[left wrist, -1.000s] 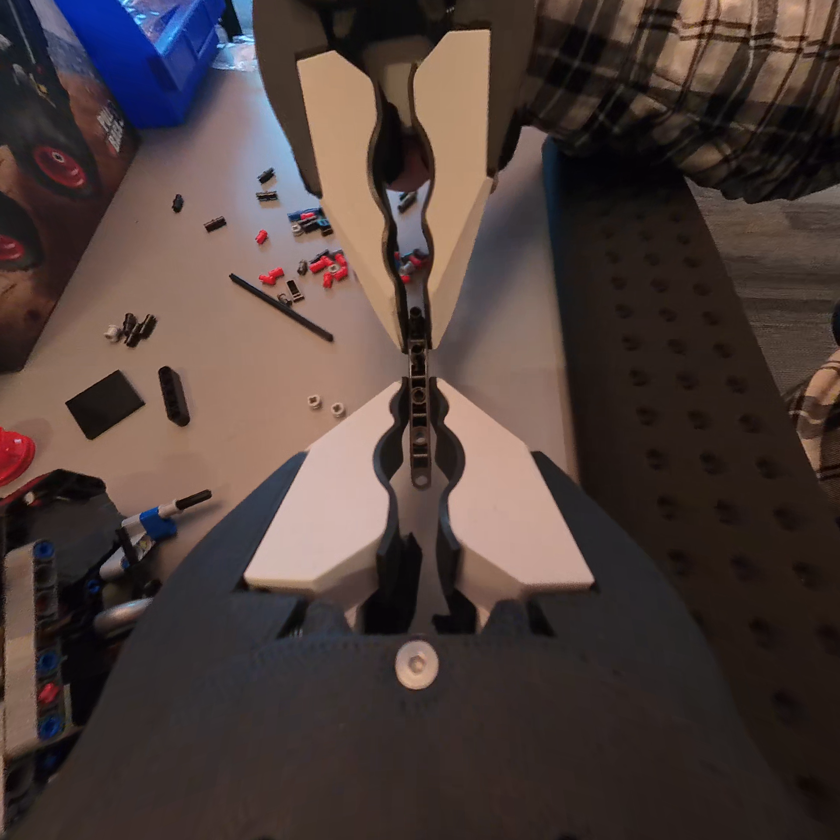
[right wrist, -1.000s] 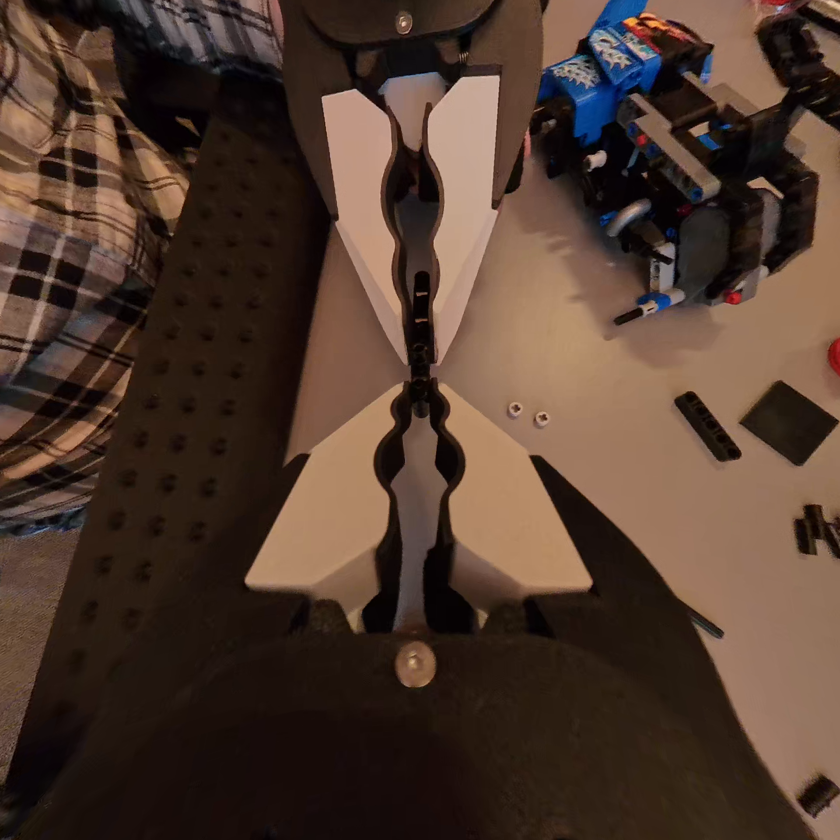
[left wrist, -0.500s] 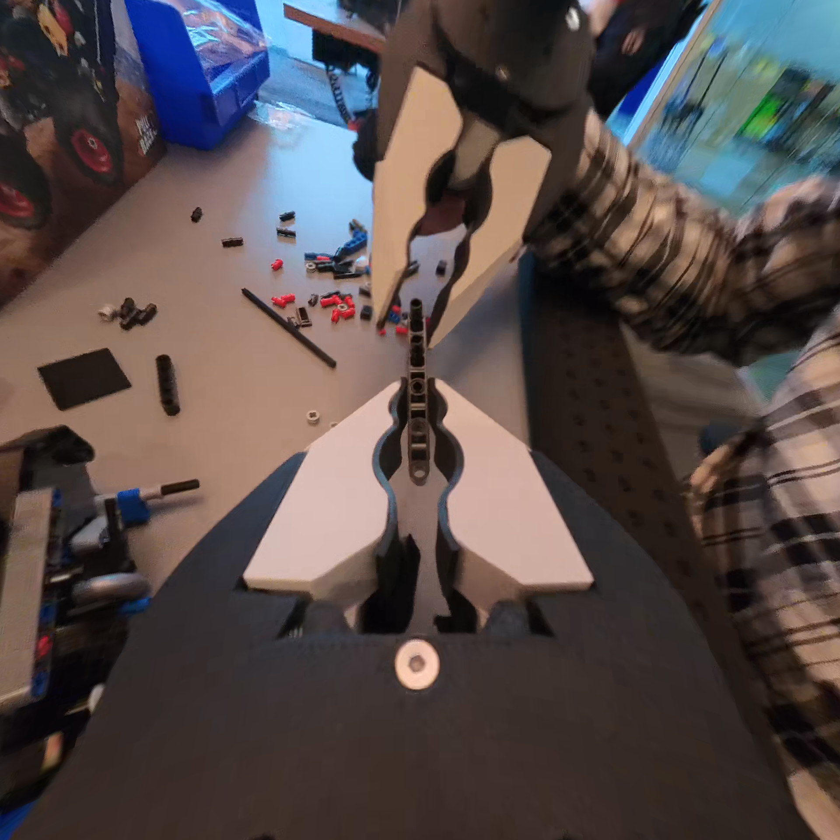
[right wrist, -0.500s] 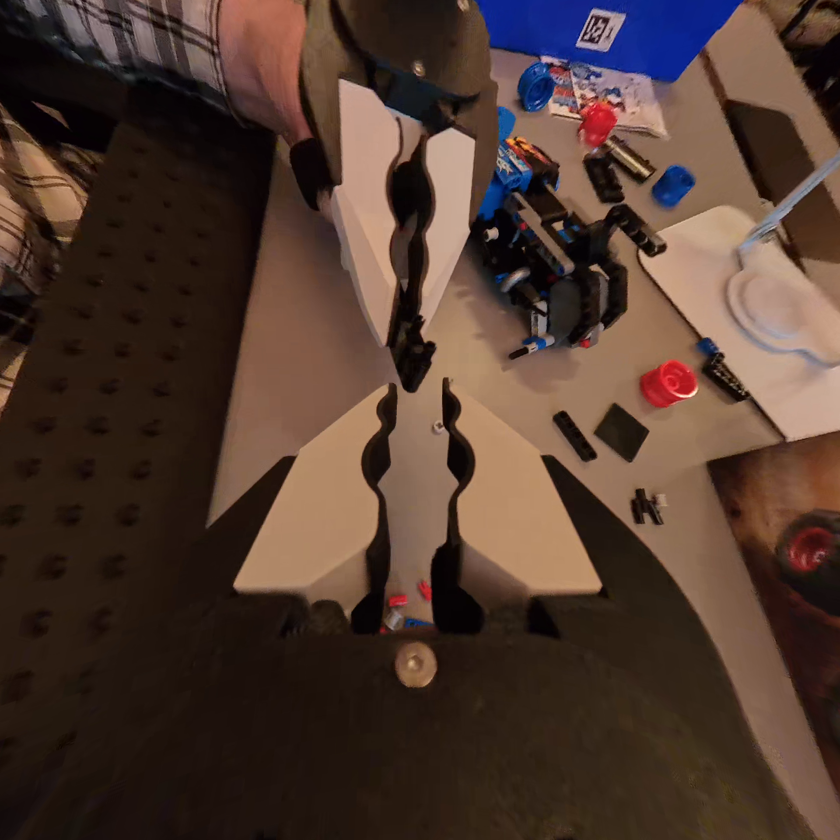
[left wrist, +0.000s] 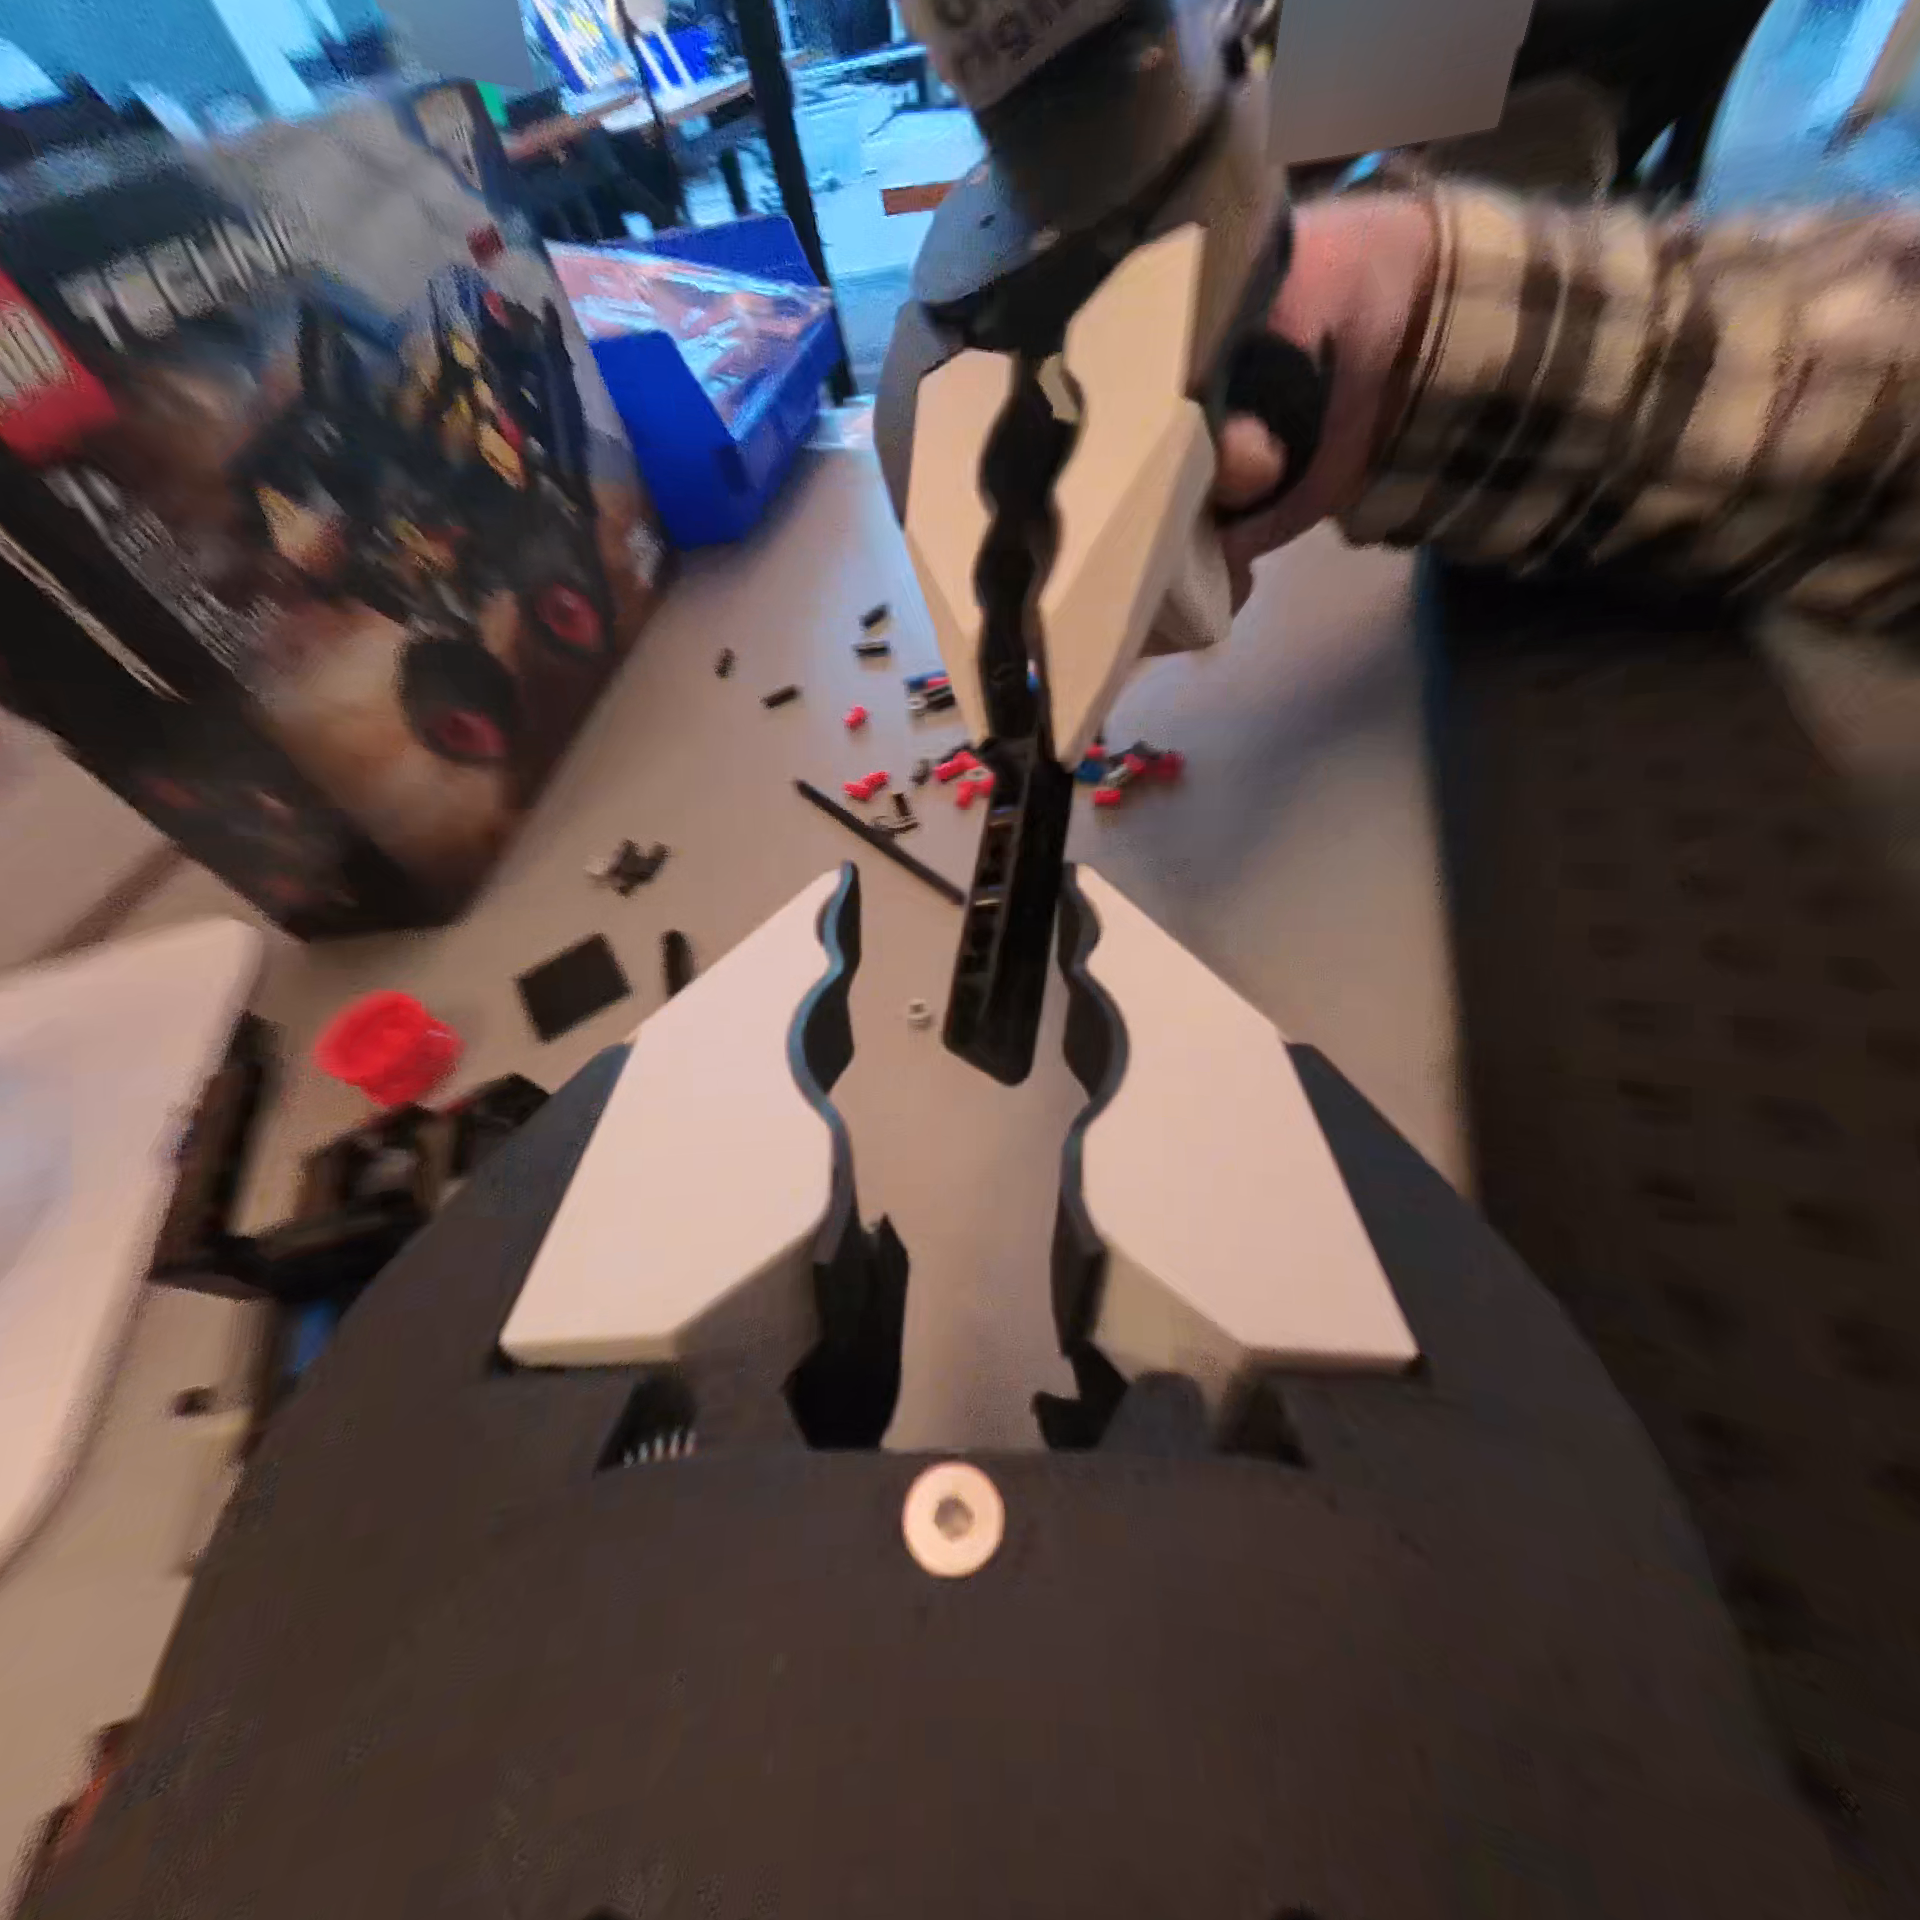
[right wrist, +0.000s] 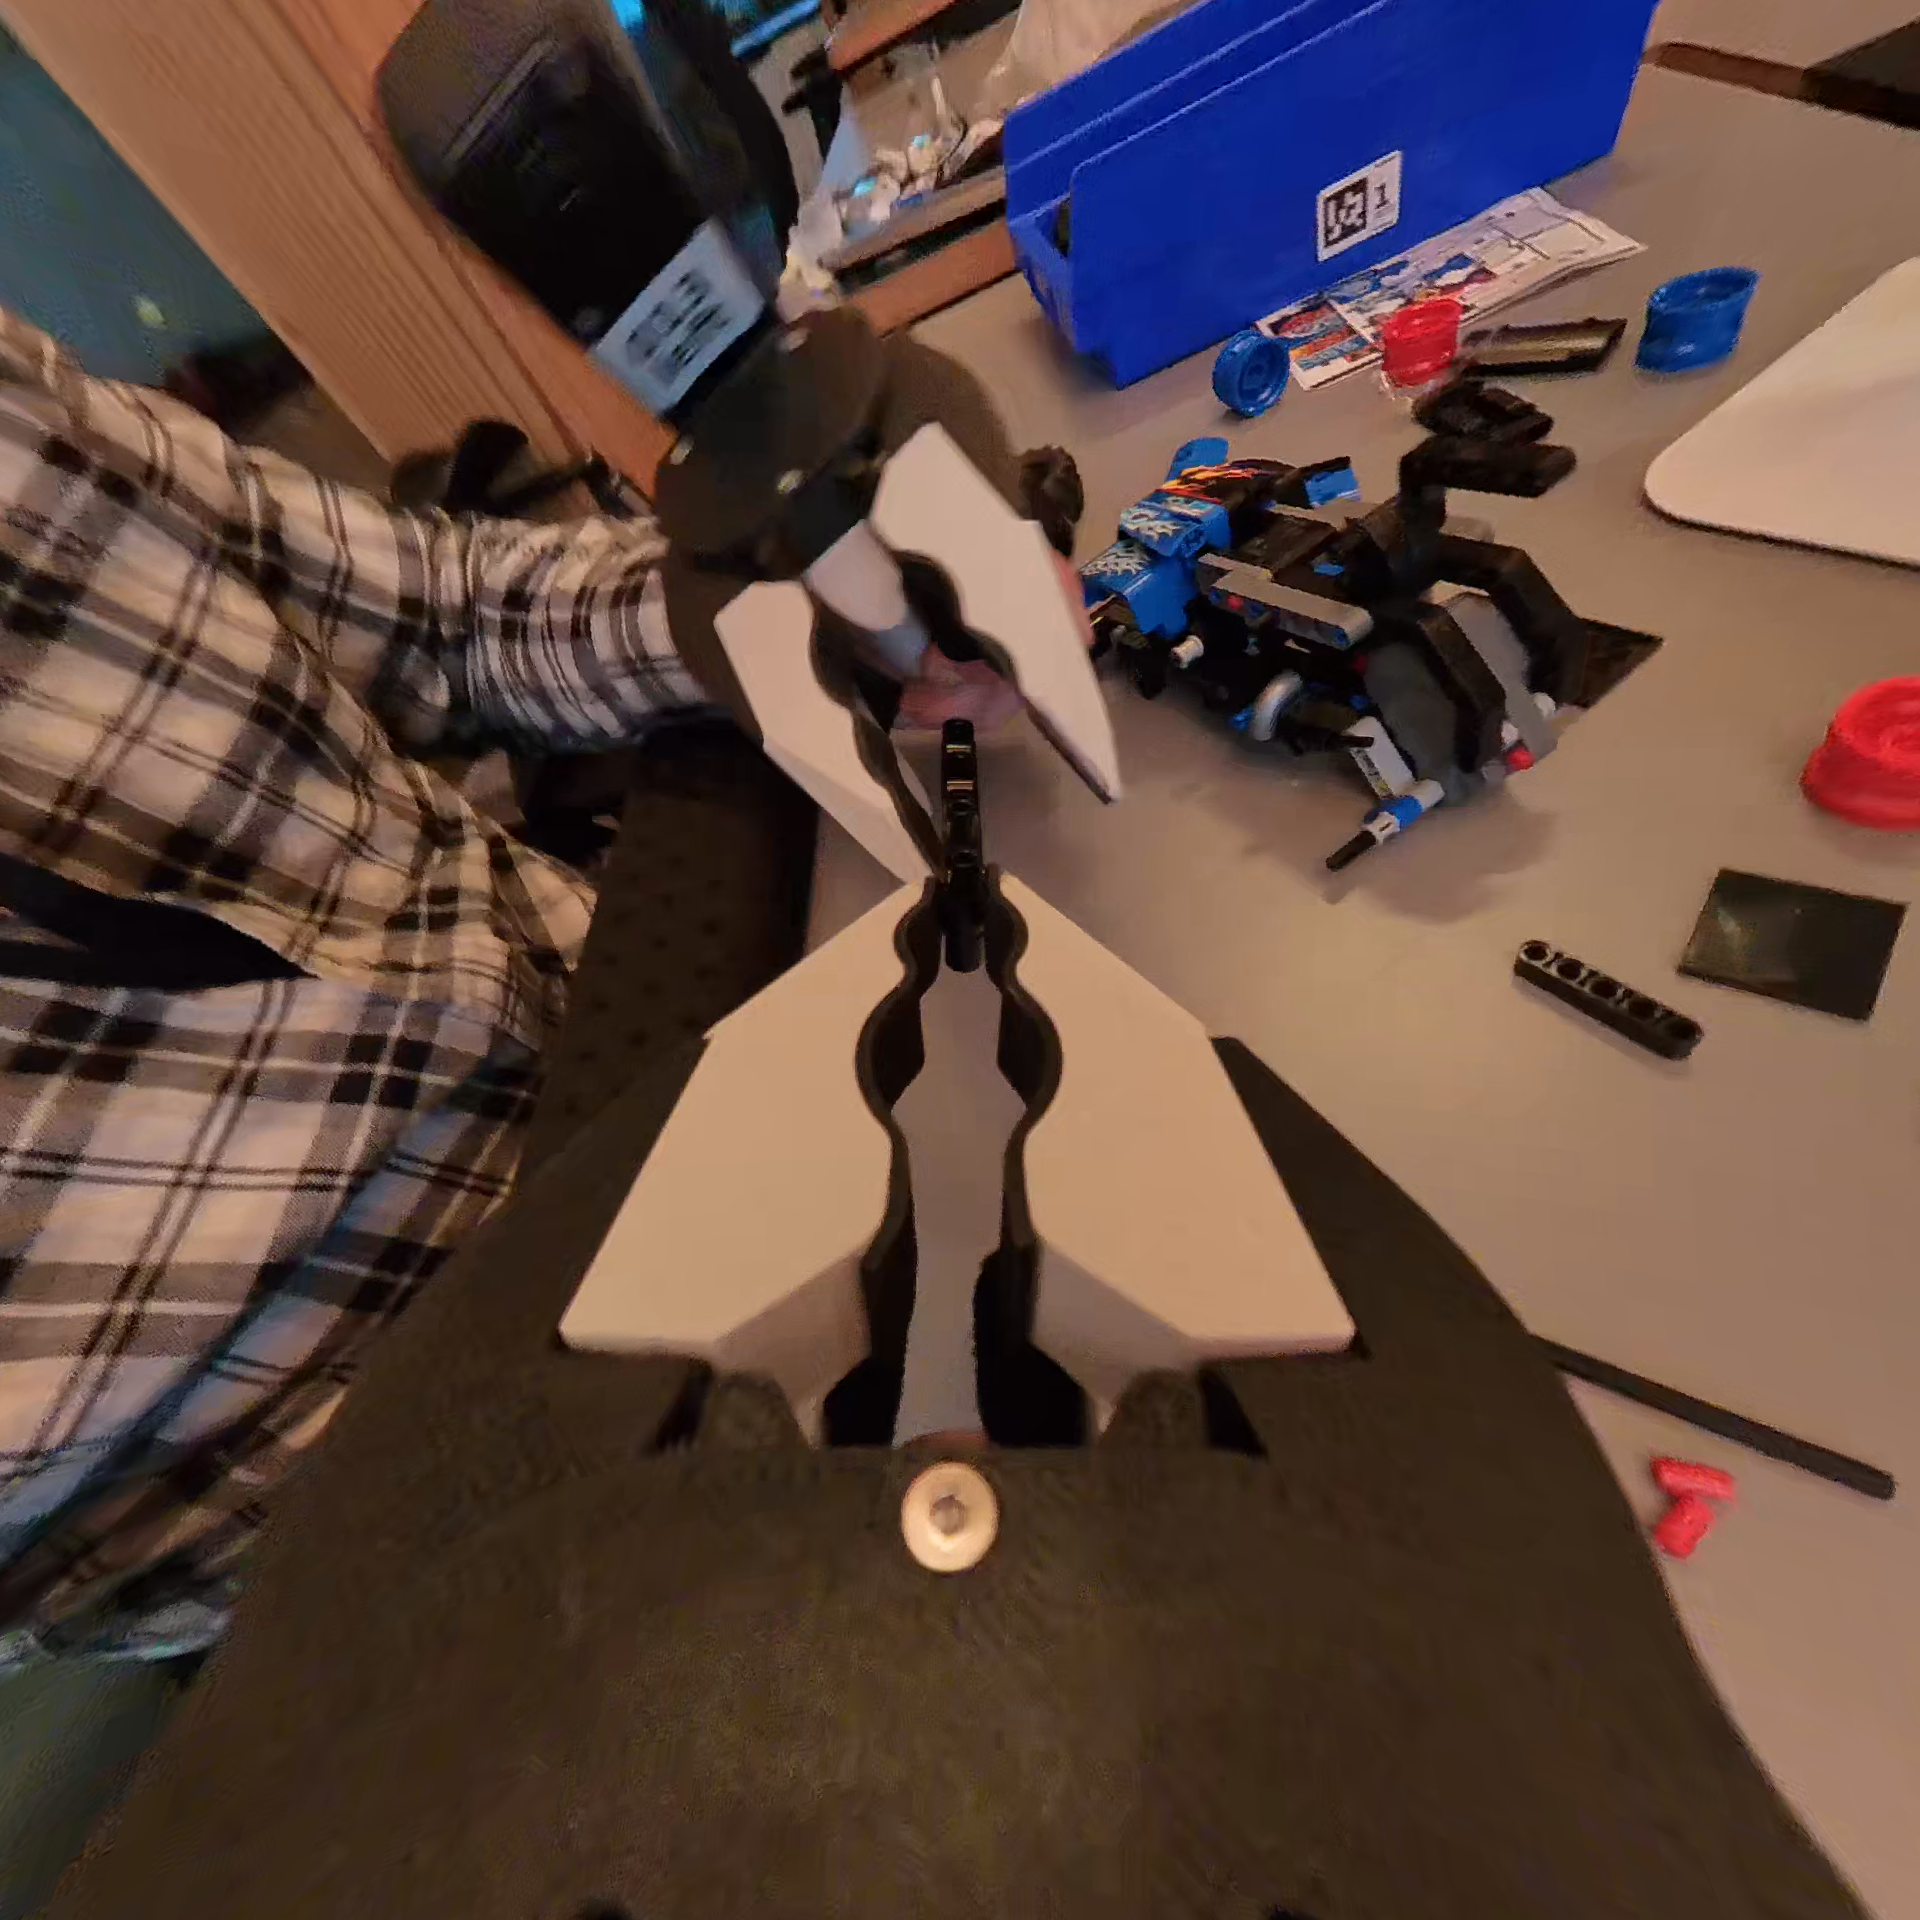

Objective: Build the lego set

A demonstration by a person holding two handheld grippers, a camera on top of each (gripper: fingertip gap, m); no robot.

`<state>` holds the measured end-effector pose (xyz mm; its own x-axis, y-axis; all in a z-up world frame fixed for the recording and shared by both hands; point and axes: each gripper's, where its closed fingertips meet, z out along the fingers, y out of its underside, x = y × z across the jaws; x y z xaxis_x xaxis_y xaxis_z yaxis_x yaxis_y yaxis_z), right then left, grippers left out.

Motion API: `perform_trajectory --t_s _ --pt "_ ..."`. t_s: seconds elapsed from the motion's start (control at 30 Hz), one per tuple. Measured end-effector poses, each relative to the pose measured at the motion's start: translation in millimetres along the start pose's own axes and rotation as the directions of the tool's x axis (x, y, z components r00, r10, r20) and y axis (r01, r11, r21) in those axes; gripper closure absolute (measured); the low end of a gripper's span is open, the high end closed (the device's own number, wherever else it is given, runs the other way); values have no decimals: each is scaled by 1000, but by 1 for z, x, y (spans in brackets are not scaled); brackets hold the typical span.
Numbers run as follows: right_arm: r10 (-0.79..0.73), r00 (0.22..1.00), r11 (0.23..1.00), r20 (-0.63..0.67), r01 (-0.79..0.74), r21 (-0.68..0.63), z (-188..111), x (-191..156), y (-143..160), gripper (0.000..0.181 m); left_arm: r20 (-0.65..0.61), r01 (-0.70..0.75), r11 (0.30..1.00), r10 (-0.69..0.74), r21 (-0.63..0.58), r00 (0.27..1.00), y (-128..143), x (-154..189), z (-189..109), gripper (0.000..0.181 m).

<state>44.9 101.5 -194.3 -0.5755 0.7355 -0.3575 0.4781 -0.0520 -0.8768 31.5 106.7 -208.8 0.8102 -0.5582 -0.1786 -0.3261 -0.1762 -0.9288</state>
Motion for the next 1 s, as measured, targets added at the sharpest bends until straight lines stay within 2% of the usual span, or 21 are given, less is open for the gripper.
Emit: perform_trajectory --t_s 0.1,0.17,0.23,0.3,0.37,0.47,0.6,0.73,0.8,0.9,1.0 --pt "47 999 998 16 -48 37 -2 2 -3 176 110 -247 967 253 -62 961 0 -1 0 163" --pt "29 1000 998 5 -29 52 -3 3 -6 176 138 -279 957 287 -75 948 -1 -2 0 164" --pt "-52 997 998 -64 54 30 -3 7 -6 173 112 -210 975 217 -66 970 0 -2 0 164" --pt "-188 961 982 -201 181 -51 -7 17 -2 150 53 -72 997 73 -28 996 -1 -1 0 166" --pt "-333 901 943 -279 310 -125 -10 19 0 148 -28 98 995 -98 18 995 -5 1 -2 166" --pt "-472 811 881 -346 439 -175 -9 16 -3 150 -118 249 968 -244 27 963 -6 3 -3 165" --pt "-583 708 811 -399 534 -238 -9 15 -6 147 -199 335 942 -332 -18 922 -1 13 0 165" --pt "-685 610 727 -397 609 -317 -5 11 -2 156 -262 406 913 -401 -34 878 -1 18 0 165" --pt "-683 617 729 -391 602 -325 -5 10 1 157 -275 414 909 -410 -46 870 0 21 0 165" --pt "-605 703 796 -374 531 -290 -5 11 8 157 -267 391 919 -390 -51 881 2 23 3 165" --pt "-485 807 874 -337 433 -221 -6 8 12 157 -163 236 969 -245 -73 956 10 18 7 149"
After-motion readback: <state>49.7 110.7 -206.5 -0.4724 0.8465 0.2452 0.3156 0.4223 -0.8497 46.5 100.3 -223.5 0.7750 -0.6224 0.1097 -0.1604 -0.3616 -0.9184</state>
